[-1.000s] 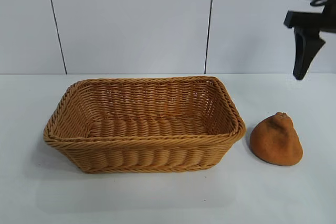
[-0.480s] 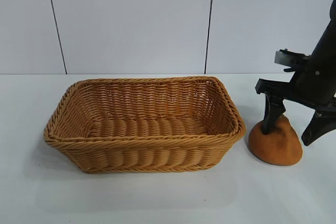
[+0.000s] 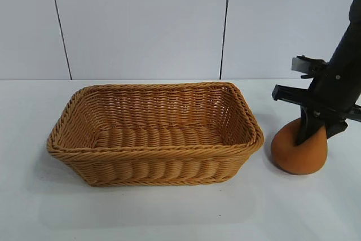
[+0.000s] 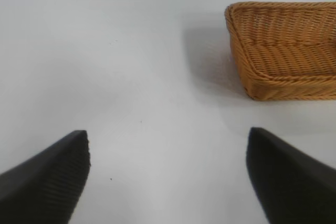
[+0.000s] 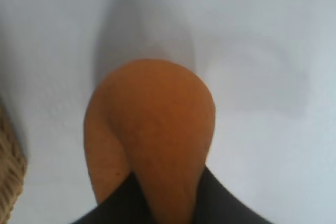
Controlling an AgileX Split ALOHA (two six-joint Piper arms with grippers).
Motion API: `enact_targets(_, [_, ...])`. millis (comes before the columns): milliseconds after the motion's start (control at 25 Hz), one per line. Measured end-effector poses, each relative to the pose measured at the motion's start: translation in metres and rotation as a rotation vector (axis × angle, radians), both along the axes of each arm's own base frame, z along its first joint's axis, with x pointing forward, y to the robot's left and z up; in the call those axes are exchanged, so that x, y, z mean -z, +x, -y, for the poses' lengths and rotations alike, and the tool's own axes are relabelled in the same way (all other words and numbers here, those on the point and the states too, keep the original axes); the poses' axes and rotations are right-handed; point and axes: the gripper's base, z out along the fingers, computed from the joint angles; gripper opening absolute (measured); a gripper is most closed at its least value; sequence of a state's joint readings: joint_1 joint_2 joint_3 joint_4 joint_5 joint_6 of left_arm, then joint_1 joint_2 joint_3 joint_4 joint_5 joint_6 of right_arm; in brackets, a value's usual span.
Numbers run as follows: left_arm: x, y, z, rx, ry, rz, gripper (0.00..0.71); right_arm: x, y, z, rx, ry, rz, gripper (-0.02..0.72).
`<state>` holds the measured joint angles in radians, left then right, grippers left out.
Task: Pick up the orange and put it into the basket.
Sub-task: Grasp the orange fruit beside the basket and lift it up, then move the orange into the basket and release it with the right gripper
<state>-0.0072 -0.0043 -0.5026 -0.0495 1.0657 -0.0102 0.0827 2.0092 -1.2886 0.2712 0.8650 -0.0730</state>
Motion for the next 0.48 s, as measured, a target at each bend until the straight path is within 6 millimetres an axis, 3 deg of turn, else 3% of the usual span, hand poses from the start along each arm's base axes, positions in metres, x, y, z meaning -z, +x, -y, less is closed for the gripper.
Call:
enact_targets(280, [0.000, 0.000, 0.000, 0.000, 0.000, 0.000, 0.581, -0.096, 0.024, -0.003, -0.035, 0.019, 0.219, 0.046])
enact_targets(480, [0.000, 0.000, 0.000, 0.000, 0.000, 0.000, 0.581, -0.124, 0.030, -0.004, -0.048, 0.031, 0.259, 0.046])
